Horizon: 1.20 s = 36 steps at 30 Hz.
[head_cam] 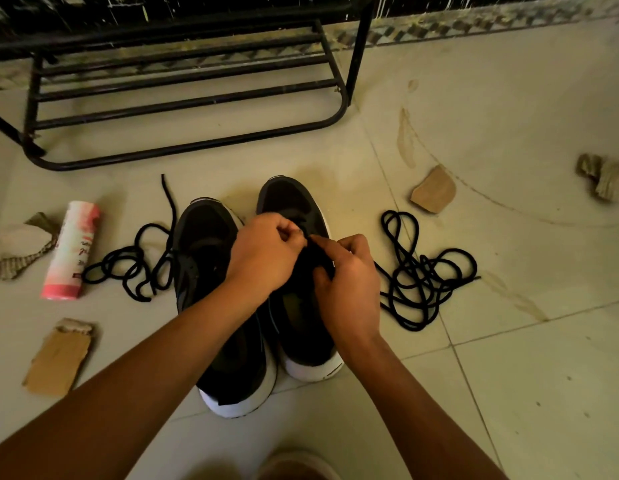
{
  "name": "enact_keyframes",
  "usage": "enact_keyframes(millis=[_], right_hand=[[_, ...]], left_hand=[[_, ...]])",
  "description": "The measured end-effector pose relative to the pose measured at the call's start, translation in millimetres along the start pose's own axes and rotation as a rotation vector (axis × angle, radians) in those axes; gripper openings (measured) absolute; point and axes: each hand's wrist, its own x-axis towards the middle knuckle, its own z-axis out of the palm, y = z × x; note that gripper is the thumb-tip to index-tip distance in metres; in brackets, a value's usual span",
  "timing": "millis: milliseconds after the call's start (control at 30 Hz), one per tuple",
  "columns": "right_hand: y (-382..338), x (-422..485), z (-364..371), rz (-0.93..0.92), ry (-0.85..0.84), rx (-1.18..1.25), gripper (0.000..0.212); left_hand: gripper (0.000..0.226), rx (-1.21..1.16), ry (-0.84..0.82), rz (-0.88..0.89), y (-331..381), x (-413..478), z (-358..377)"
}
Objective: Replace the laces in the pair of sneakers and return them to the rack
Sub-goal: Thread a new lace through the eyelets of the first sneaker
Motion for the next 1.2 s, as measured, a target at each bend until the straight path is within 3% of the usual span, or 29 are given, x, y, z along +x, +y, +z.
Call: enact_keyframes(millis=[167, 300, 400, 467, 567, 633, 767, 867, 933, 1000, 1067, 1133, 1200], right_hand=[[-0.7, -0.1, 0.8, -0.014, -0.018, -0.023, 0.046], [-0.5, 0.1, -0.2, -0.003, -0.014, -0.027, 0.046], [-2.4, -0.5, -1.2, -0.015, -0.017, -0.036, 0.044], [-2.6, 0.1, -0.9, -0.02, -0.025, -0.045, 0.044], [-2.1, 1.2, -0.7, -0.018, -0.033, -0.061, 0.045], [-1.7, 0.9, -0.8, -0.011, -0.041, -0.063, 0.046], [-2.5, 1.2, -1.1, -0.014, -0.052, -0.091, 0.047], [-3.4, 2.8, -1.5, -0.021, -0.06, -0.099, 0.046], [-2.7, 3.2, -2.0, -0.016, -0.058, -0.096, 0.045], [-3.1, 2.5, -1.3, -0.016, -0.063, -0.084, 0.045], [-4.6, 0.6, 0.3, -0.026, -0.088, -0.071, 0.046], [-4.3, 0.0, 0.9, -0.023, -0.096, -0.064, 0.046], [-2.7, 0.5, -0.3, -0.017, -0.089, -0.06, 0.047]], left_hand=[[0.009, -0.261, -0.041, -0.117, 2.7, 1.8, 2.3], [0.018, -0.464, 0.017, -0.159, 2.4, -3.3, 6.1], [0.012, -0.567, 0.042, -0.194, 0.0, -4.3, 3.2], [0.006, -0.495, -0.027, -0.2, 0.0, -3.6, -3.4], [0.007, -0.003, -0.303, -0.072, 4.8, -2.4, -19.9], [0.007, 0.162, -0.359, 0.063, 9.9, -0.3, -30.6], [0.01, -0.345, -0.182, 0.083, 10.8, 2.1, -37.7], [0.014, -0.611, -0.246, -0.032, 4.7, -1.0, -35.7], [0.014, -0.44, -0.419, -0.143, 5.1, 2.3, -43.5], [0.014, 0.184, -0.579, -0.137, 14.4, 5.2, -58.2], [0.016, 0.65, -0.552, 0.023, 24.1, 9.2, -69.0], [0.016, 0.504, -0.444, 0.144, 31.2, 11.8, -69.7], [0.014, 0.01, -0.378, 0.125, 35.3, 10.6, -69.1]])
